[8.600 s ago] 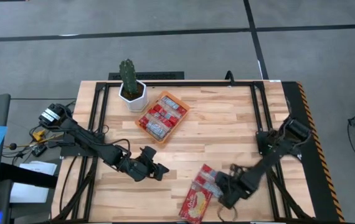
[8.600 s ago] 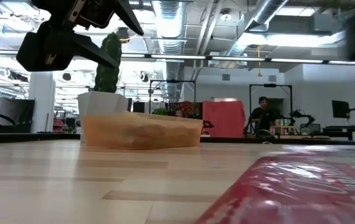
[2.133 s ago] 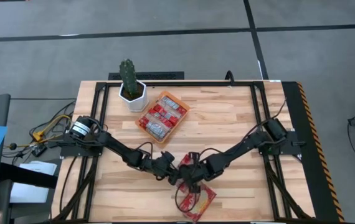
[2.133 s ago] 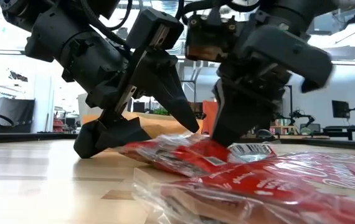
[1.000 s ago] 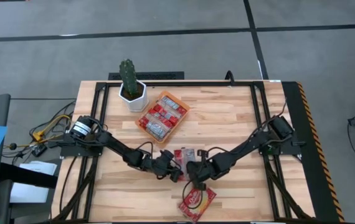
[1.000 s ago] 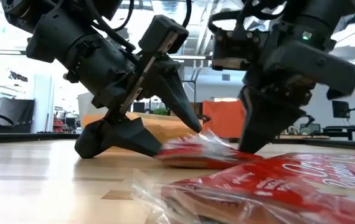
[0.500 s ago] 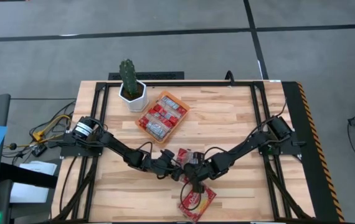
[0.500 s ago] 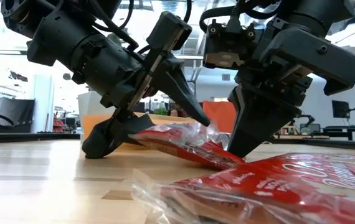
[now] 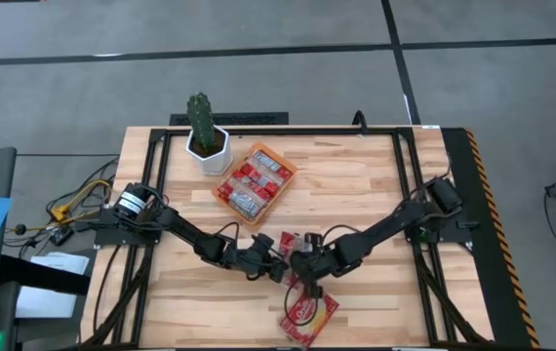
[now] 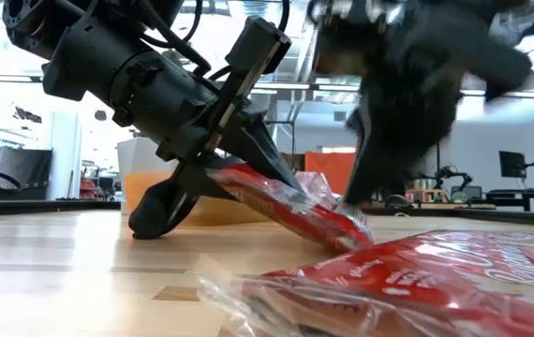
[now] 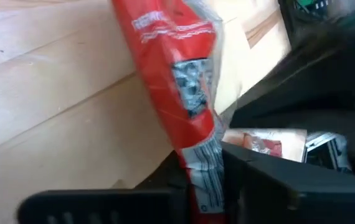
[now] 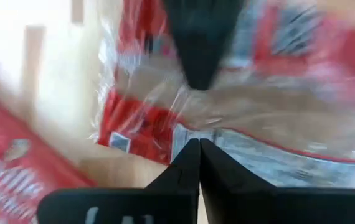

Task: Sort popcorn bags into baskets
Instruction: Put the popcorn bag into the orange bin

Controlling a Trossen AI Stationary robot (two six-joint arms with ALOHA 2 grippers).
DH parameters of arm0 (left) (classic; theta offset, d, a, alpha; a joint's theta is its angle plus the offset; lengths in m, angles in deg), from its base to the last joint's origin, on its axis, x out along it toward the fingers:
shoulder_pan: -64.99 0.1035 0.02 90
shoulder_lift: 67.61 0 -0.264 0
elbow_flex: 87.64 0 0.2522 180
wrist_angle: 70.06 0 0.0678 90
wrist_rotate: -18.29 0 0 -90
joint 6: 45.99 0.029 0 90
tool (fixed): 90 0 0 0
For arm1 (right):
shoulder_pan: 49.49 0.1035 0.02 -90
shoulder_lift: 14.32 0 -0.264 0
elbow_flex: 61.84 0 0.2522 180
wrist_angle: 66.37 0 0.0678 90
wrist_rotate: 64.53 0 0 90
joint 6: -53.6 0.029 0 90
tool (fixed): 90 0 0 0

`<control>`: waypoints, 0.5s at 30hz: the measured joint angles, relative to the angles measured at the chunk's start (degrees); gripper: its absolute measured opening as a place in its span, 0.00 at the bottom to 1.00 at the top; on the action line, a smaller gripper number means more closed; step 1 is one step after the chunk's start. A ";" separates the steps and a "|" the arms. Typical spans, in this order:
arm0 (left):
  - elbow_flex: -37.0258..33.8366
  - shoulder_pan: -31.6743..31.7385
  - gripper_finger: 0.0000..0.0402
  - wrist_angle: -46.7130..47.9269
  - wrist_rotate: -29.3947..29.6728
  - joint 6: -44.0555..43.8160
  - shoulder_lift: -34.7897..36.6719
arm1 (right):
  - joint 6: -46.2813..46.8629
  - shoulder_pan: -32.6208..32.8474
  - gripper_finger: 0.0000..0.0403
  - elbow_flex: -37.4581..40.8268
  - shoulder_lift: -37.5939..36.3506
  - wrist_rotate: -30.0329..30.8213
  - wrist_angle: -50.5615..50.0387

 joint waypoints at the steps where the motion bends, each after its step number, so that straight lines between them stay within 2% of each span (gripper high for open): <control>1: 0.00 0.00 0.04 -0.13 -0.17 -0.40 0.00 | 0.03 0.07 0.07 0.00 -1.65 0.22 -1.40; 7: 0.15 0.13 0.03 -0.96 -0.85 -2.87 0.32 | 3.86 1.63 0.04 -0.05 -12.45 1.33 -12.82; 15: 0.11 0.07 0.02 -4.20 -1.11 -8.11 5.31 | 15.24 8.24 0.08 -0.08 -27.11 13.43 -29.64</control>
